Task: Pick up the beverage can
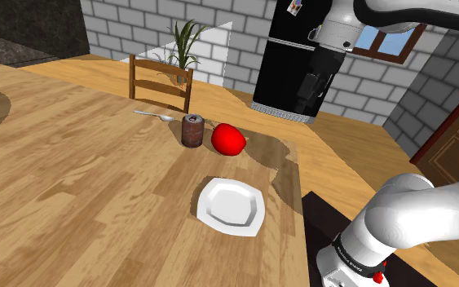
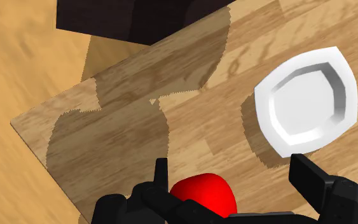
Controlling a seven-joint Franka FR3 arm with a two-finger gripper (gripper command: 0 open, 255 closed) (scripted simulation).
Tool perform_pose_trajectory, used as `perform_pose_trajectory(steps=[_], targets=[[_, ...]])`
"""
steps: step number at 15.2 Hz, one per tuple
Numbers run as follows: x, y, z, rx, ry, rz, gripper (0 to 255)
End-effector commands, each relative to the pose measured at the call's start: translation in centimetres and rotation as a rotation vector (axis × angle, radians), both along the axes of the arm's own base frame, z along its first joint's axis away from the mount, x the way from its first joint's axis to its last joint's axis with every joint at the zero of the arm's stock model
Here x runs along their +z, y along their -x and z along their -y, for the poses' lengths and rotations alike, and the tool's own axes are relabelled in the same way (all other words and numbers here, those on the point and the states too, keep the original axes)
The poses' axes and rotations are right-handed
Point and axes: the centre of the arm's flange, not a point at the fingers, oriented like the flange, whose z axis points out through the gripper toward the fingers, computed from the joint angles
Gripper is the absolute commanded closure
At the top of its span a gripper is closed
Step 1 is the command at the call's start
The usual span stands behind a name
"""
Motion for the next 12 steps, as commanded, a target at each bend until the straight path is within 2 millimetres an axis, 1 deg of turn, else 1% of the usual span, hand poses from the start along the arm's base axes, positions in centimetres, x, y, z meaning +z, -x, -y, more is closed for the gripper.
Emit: perform_pose_trajectory(steps=[1,12], targets=[[0.0,0.0,0.0,0.0,0.0,0.0,0],[-5.1,-11.5,-7.1,-0.02,0.047,0.029,0]])
